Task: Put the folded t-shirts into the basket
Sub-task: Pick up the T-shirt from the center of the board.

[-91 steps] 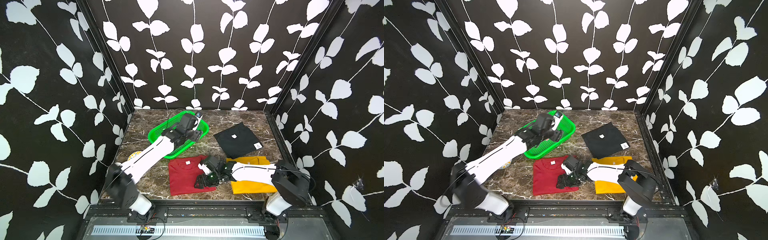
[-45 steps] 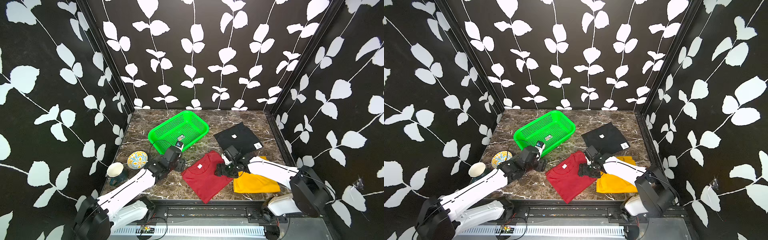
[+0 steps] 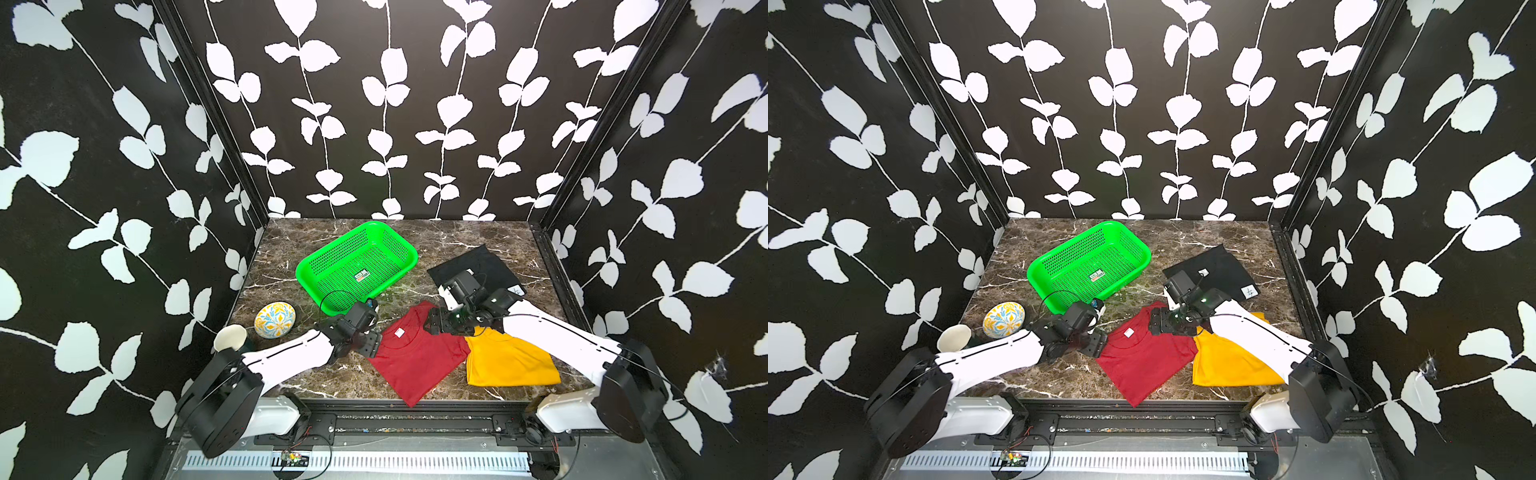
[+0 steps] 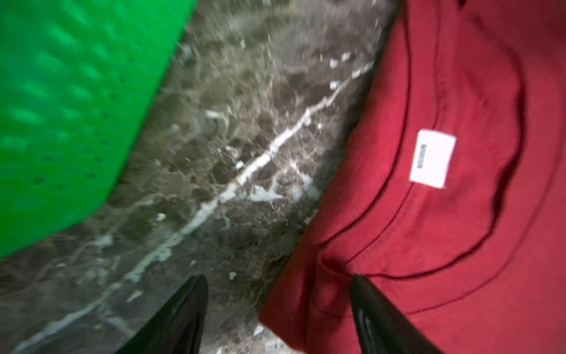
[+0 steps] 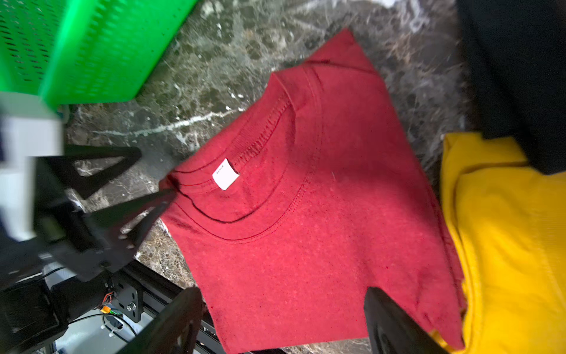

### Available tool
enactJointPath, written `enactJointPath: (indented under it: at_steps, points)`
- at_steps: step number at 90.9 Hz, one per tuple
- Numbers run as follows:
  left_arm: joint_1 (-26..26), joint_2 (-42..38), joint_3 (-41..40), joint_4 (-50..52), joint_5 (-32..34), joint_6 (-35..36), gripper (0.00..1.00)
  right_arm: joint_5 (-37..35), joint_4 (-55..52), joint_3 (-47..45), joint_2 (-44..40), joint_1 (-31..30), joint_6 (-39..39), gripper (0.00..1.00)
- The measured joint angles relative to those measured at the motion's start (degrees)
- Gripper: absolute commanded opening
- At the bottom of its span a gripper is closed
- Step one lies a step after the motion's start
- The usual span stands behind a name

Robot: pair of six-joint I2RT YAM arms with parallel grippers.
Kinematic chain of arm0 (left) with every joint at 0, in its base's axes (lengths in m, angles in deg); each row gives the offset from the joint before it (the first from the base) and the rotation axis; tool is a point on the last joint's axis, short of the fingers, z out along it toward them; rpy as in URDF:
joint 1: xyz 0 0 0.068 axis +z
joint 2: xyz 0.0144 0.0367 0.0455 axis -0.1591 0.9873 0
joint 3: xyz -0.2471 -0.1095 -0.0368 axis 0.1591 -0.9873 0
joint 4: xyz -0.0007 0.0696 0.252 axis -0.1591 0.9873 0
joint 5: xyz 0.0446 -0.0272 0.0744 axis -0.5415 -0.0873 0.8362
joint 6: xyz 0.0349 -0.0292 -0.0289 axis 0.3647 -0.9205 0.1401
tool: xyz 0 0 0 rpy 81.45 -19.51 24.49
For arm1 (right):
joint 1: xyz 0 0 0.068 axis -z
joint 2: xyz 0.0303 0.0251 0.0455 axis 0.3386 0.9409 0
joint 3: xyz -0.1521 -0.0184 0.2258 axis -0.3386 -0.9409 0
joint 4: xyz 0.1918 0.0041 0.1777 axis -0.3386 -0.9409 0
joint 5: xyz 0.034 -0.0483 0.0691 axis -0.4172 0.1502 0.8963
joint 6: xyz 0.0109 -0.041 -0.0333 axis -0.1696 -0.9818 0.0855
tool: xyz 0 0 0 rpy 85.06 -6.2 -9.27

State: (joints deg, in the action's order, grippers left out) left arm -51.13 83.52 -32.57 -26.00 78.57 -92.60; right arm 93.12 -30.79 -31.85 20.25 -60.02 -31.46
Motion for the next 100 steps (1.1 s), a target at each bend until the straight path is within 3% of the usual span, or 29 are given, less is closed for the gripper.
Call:
enactJointPath:
  at_steps: [21,44,51,62,77,100]
  points:
    - [0.0,2.69,0.66,0.2,-4.0,-0.57,0.77,-0.85,-1.9,2.58,-0.72,0.0,-0.7,0.86]
    - [0.0,5.2,2.82,0.94,-3.45,-1.05,0.73,-1.4,-2.97,2.71,-1.11,0.0,-1.01,0.86]
    - [-0.04,7.54,4.79,1.22,-2.64,-1.07,0.62,-1.42,-2.93,2.91,-1.07,0.0,-1.01,0.86]
    - [0.04,10.01,6.71,0.63,-2.45,-0.76,0.31,-1.62,-3.15,3.34,-0.92,0.0,-0.94,0.86]
    - [0.0,9.49,5.66,-1.6,-5.31,-1.51,0.08,-4.33,-4.94,5.66,-0.44,0.02,-0.31,0.88]
    - [-1.81,0.2,-0.24,-0.37,-8.83,-4.26,0.03,-9.38,-8.15,9.92,3.98,0.28,3.37,0.89]
